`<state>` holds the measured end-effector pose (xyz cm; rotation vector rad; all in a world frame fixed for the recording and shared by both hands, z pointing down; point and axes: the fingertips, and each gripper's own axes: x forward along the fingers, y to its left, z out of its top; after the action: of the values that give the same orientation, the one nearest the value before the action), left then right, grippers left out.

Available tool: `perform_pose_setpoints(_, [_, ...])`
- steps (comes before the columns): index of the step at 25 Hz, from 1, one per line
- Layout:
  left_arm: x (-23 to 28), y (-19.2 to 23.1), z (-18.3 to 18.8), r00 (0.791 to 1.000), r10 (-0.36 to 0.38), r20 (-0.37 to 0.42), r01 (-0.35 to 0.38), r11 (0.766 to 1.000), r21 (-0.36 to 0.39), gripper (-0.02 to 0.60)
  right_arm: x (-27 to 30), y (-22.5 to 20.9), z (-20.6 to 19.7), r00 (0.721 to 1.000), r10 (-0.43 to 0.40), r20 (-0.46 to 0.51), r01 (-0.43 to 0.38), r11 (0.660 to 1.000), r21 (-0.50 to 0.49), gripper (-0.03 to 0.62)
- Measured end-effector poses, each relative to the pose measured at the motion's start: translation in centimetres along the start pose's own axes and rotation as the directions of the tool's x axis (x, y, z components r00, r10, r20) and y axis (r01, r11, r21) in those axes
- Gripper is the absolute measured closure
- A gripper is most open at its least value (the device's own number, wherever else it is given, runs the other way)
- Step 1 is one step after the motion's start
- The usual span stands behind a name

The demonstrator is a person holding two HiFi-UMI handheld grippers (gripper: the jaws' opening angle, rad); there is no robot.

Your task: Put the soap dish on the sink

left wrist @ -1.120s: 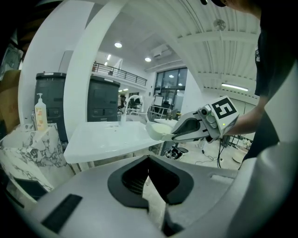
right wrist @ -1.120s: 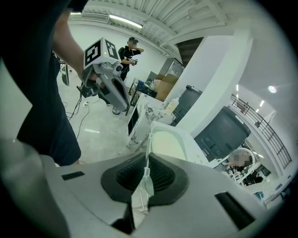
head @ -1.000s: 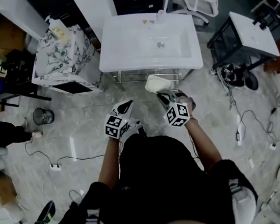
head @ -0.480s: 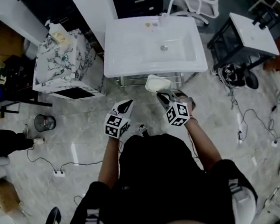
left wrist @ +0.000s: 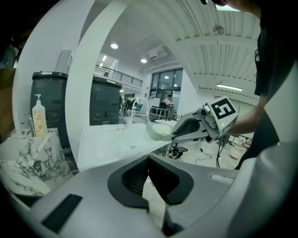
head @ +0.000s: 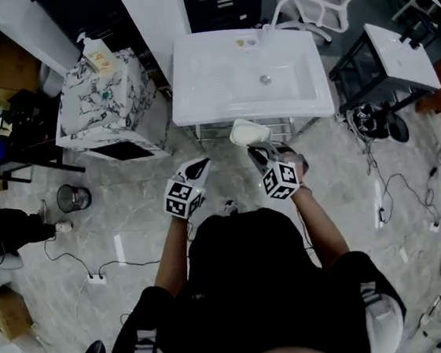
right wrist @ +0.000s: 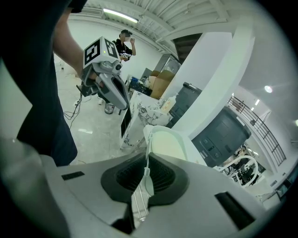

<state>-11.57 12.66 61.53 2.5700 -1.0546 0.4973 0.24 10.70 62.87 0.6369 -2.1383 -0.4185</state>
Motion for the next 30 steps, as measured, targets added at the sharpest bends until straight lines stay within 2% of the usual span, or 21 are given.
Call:
perform_pose_setpoints(16, [-0.7, 1.5, -0.7, 1.000, 0.000, -0.010, -0.001, 1.000, -0.012, 0.581, 1.9, -0.3, 1.3, 1.000, 0.010, 0.001, -0.010, 1.000, -0.021, 0.583])
perform_pose_setpoints(30, [2.4, 2.3, 1.6, 1.000, 0.028, 0.000, -0.028, 0.999, -0.020, 0.581, 2.9, -4.5, -0.1, 0.999, 0.028, 0.016, -0.027, 0.998, -0.056, 0.583])
